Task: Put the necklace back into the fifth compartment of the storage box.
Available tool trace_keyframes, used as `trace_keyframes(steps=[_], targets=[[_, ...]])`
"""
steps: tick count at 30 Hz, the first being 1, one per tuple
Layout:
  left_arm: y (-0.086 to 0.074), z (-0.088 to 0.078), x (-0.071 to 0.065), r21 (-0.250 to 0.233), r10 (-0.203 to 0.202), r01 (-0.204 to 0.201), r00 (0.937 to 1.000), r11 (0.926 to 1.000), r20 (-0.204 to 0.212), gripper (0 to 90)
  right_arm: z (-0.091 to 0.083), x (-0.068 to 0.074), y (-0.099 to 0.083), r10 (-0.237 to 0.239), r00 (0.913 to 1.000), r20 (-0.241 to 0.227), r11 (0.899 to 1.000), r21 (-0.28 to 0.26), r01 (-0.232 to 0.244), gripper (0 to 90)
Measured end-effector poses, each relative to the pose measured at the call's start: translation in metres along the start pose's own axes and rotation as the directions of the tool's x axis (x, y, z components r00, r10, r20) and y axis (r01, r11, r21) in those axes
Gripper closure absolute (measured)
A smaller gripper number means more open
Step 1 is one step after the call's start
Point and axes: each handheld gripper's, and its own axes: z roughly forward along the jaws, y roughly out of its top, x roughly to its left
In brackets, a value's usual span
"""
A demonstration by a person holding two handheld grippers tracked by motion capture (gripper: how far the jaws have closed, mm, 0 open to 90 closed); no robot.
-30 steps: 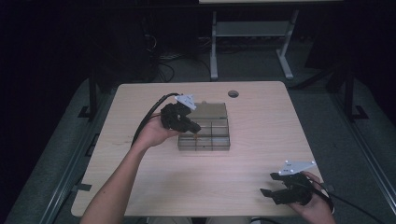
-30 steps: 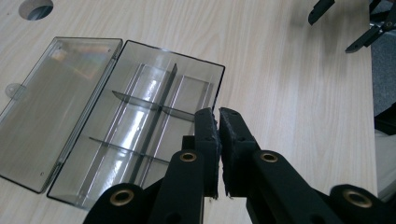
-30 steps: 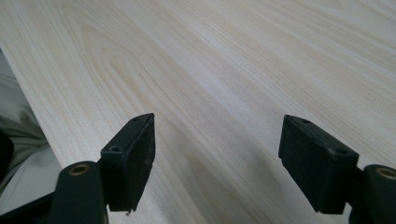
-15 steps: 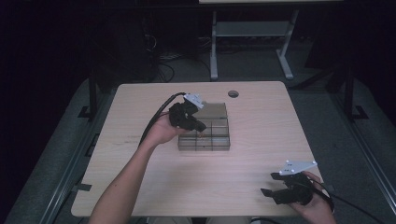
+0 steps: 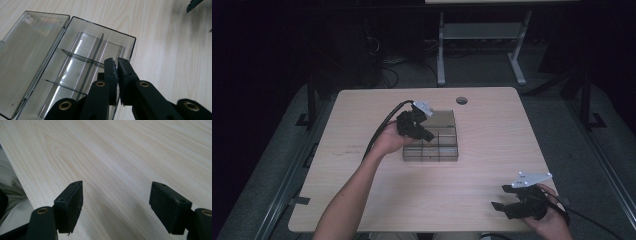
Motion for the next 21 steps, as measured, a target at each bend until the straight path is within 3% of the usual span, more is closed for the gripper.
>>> trace_keyframes(steps=[21], targets=[[-0.01, 0.02, 0.008, 0.009, -0.055, 0.054, 0.9984, 0.9985, 0.017, 85.9, 0.001, 0.001, 0.0, 0.001, 1.0, -0.002, 1.0, 0.004, -0.001, 26.9]])
